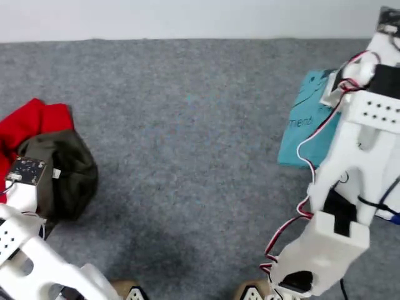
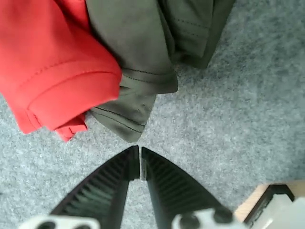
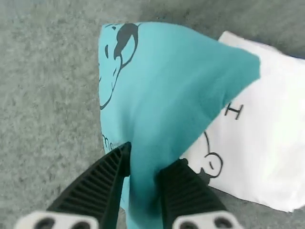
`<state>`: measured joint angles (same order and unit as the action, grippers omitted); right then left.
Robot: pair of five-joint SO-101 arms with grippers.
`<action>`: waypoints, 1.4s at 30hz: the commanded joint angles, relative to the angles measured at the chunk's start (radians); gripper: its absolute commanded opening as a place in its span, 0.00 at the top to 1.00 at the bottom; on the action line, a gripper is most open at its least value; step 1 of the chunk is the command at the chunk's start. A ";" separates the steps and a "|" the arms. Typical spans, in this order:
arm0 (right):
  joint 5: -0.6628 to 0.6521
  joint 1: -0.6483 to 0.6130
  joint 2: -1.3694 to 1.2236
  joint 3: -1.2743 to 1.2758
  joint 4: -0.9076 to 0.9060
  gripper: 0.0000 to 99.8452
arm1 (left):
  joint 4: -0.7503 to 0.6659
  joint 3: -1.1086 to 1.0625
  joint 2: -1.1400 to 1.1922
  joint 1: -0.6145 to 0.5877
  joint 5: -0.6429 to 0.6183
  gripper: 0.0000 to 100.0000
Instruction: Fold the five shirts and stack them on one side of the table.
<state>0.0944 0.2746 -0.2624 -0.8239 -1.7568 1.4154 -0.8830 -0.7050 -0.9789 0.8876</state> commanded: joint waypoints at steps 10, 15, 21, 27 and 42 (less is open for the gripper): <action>0.002 0.182 -0.068 -0.005 -0.001 0.99 | -0.012 0.015 -0.018 0.006 0.009 0.98; -0.008 0.283 -0.168 -0.005 0.097 0.99 | -0.011 0.013 -0.020 0.006 0.009 0.98; -0.104 0.343 -0.288 -0.005 0.162 0.99 | -0.011 0.007 -0.020 0.002 0.009 0.98; -0.253 0.381 -0.341 -0.009 0.229 0.98 | -0.014 0.010 -0.018 0.006 0.009 0.98; -0.299 0.323 -0.240 -0.110 0.039 0.77 | -0.012 0.007 -0.020 0.008 0.009 0.98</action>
<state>-0.1926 0.6199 -0.5754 -0.8807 -1.6955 1.4154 -0.8830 -0.7050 -0.9789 0.8876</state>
